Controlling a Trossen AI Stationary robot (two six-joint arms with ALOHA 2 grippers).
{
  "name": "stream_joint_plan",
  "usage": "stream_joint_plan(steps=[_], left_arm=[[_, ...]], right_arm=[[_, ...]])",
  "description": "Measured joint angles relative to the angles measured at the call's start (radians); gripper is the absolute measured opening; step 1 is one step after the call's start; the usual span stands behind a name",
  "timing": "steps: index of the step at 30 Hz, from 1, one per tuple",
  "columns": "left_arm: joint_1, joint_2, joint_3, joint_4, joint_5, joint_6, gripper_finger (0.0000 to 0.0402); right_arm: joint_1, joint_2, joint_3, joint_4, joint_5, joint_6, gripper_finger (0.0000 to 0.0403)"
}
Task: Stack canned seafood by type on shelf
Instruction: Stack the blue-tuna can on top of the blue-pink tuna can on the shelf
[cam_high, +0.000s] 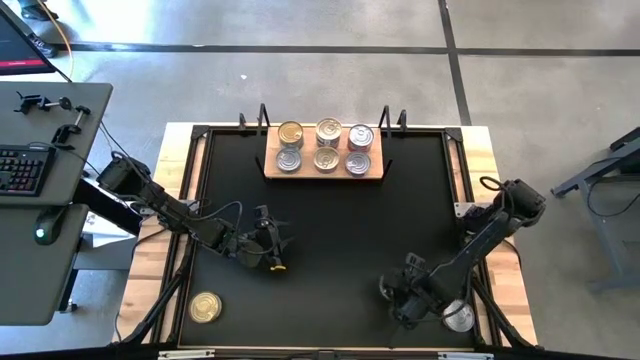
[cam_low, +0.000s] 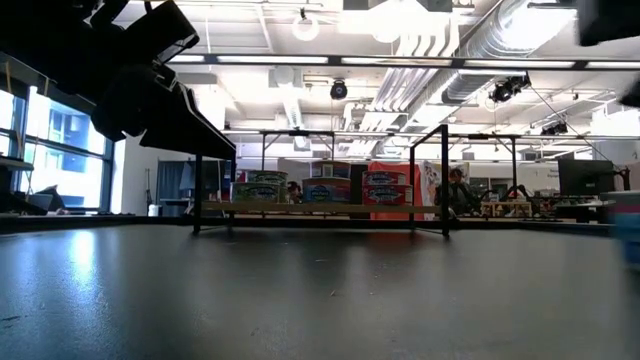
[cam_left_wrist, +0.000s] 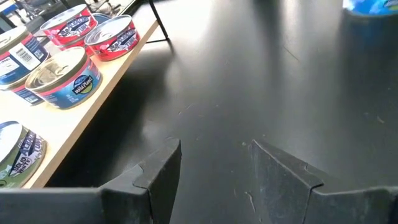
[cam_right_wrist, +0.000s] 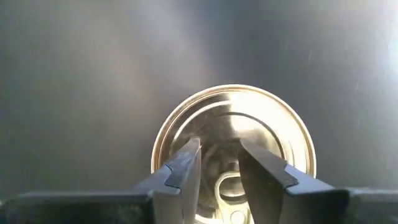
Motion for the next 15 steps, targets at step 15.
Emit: stream_joint_plan(steps=[15], left_arm=[[0.0, 0.0, 0.0, 0.067, 0.018, 0.01, 0.0186]], right_arm=[[-0.3, 0.045, -0.046, 0.555, 0.36, -0.527, 0.01]])
